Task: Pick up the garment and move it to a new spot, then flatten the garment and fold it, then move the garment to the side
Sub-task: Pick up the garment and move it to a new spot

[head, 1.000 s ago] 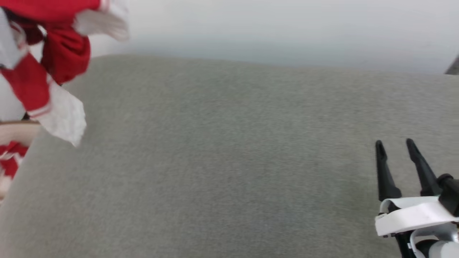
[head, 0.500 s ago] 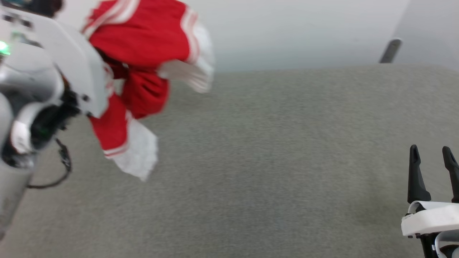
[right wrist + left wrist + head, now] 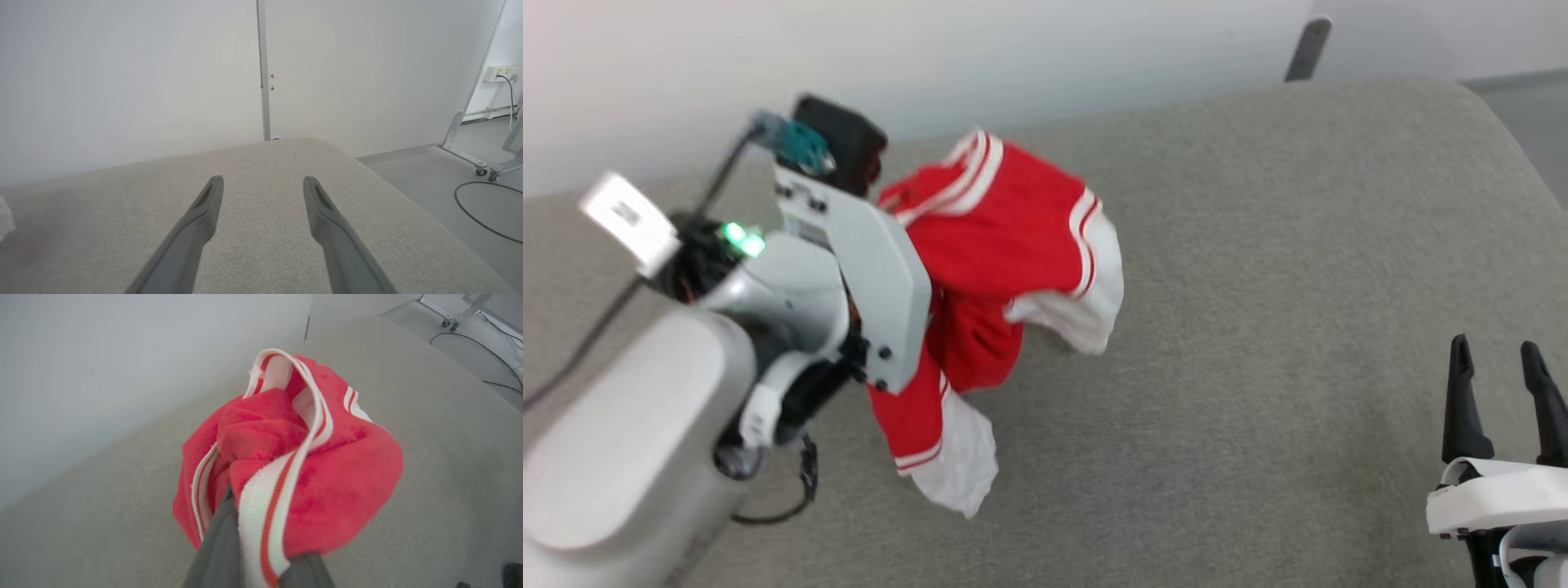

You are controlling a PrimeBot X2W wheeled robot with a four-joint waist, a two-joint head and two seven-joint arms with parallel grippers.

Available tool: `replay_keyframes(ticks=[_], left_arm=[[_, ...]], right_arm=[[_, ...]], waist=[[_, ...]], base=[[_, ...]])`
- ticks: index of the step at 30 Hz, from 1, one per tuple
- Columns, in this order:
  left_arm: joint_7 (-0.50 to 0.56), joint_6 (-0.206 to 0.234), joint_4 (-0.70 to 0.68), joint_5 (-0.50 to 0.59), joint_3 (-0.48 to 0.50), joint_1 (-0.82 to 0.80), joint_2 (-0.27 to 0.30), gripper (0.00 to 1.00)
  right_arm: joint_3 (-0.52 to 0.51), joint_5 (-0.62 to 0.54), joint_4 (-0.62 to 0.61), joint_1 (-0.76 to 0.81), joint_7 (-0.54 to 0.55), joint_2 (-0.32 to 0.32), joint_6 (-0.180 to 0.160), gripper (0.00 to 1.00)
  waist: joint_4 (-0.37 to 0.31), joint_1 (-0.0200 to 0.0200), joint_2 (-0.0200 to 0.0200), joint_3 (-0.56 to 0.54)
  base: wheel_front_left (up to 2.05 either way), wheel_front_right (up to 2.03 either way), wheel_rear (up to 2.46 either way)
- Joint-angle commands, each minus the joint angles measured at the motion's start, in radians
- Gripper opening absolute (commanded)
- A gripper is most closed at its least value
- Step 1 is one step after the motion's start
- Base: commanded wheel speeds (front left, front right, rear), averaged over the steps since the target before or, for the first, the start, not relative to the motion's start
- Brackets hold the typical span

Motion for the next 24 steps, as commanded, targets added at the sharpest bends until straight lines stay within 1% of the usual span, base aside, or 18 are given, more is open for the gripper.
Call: replay_keyframes(ticks=[1,8,17,20,24], left_arm=[[-0.019,-0.002,0.023,0.002,-0.009,0.029,-0.010,0.00],[-0.089,-0.019,0.143,-0.005,-0.050,0.116,-0.054,0.00],[-0.163,-0.071,0.331,-0.008,-0.102,0.159,-0.125,0.00],[-0.170,-0.078,0.371,-0.011,-0.113,0.165,-0.142,0.00],[-0.195,-0.105,0.449,-0.021,-0.124,0.167,-0.172,0.00]], right_arm=[[0.006,0.007,0.015,-0.012,-0.012,0.004,0.000,1.00],[0.023,0.023,0.049,-0.024,-0.036,0.006,0.000,1.00],[0.044,0.037,0.085,-0.045,-0.052,0.006,0.000,1.00],[0.047,0.038,0.092,-0.043,-0.053,0.006,0.000,1.00],[0.055,0.040,0.102,-0.046,-0.055,0.006,0.000,1.00]], waist=[[-0.035,0.0000,-0.0001,0.035],[-0.054,0.0000,-0.0001,0.058],[-0.058,0.0000,-0.0001,0.061],[-0.057,0.0000,-0.0001,0.057],[-0.054,0.0000,-0.0001,0.046]], base=[[0.00,0.00,0.00],[0.00,0.00,0.00],[0.00,0.00,0.00],[0.00,0.00,0.00],[0.00,0.00,0.00]])
